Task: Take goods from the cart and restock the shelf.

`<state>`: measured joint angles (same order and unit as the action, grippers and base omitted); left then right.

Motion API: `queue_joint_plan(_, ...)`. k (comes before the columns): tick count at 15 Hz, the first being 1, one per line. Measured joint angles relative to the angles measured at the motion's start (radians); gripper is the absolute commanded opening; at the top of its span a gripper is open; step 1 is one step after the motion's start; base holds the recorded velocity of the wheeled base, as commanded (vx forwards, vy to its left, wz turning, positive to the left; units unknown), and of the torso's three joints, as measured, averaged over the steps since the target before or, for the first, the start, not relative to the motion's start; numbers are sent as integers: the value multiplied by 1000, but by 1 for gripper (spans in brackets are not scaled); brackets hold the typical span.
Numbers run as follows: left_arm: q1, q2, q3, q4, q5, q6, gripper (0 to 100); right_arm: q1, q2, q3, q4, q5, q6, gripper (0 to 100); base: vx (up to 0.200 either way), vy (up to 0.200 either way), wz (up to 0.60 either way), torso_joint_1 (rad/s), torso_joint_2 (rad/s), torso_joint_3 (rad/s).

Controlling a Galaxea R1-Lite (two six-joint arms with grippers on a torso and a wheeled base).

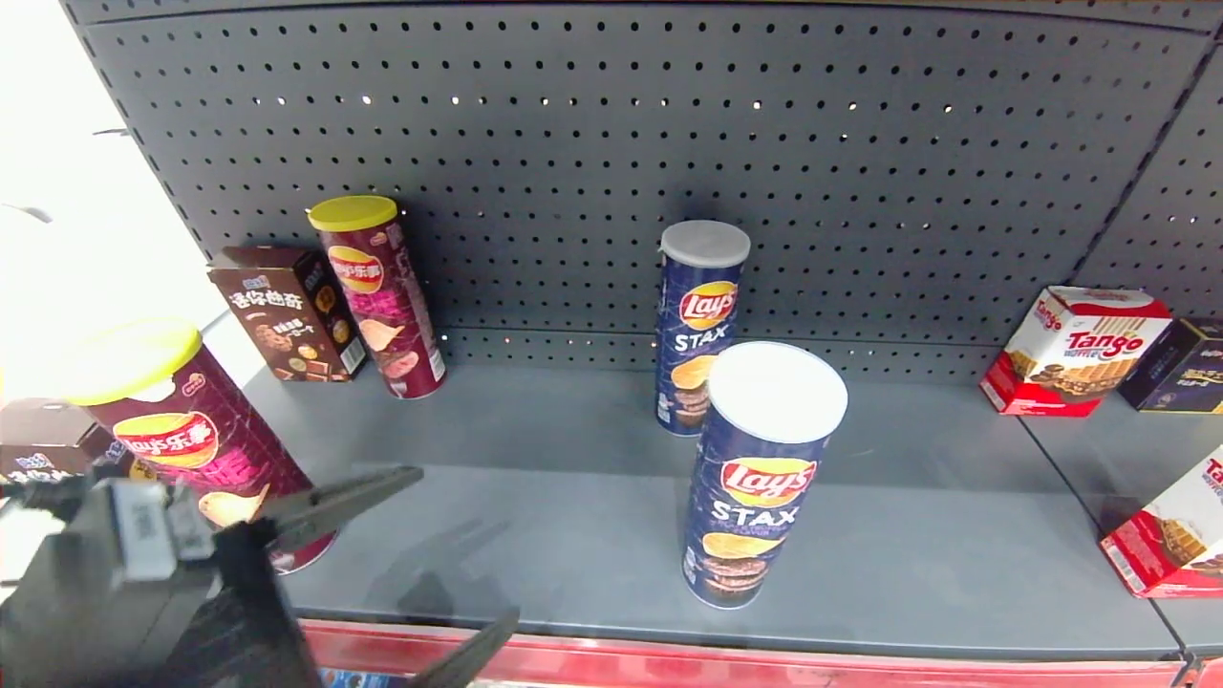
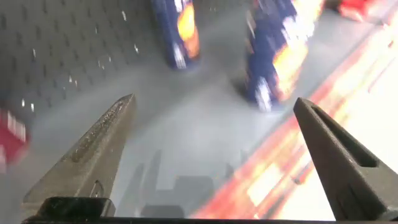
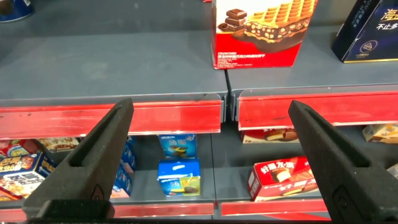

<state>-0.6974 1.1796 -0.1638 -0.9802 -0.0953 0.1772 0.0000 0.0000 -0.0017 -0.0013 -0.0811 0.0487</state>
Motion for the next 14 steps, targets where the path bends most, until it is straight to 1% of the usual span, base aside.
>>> queue_joint_plan(1, -11, -63, 61, 9, 1, 0, 100, 0, 0, 0, 0, 0, 0, 100, 0, 0, 0, 0, 0, 0)
queue_joint_plan(2, -26, -131, 104, 55, 2, 0, 100, 0, 0, 0, 0, 0, 0, 100, 0, 0, 0, 0, 0, 0)
queue_joint_plan(4, -35, -262, 142, 194, 2, -1, 100, 0, 0, 0, 0, 0, 0, 100, 0, 0, 0, 0, 0, 0)
queue_joint_plan(5, -26, -343, 150, 296, 1, -1, 100, 0, 0, 0, 0, 0, 0, 100, 0, 0, 0, 0, 0, 0)
queue_joint_plan(6, 7, -423, 156, 401, 0, -1, 100, 0, 0, 0, 0, 0, 0, 100, 0, 0, 0, 0, 0, 0)
queue_joint_plan(7, 64, -483, 158, 473, -1, 0, 100, 0, 0, 0, 0, 0, 0, 100, 0, 0, 0, 0, 0, 0)
queue_joint_plan(10, 311, -660, 162, 727, -1, 2, 100, 0, 0, 0, 0, 0, 0, 100, 0, 0, 0, 0, 0, 0)
queue_joint_plan(11, 393, -731, 163, 795, -1, 2, 100, 0, 0, 0, 0, 0, 0, 100, 0, 0, 0, 0, 0, 0)
queue_joint_plan(13, 538, -876, 163, 871, 1, -9, 100, 0, 0, 0, 0, 0, 0, 100, 0, 0, 0, 0, 0, 0)
queue_joint_plan(14, 611, -941, 163, 901, 2, -29, 100, 0, 0, 0, 0, 0, 0, 100, 0, 0, 0, 0, 0, 0)
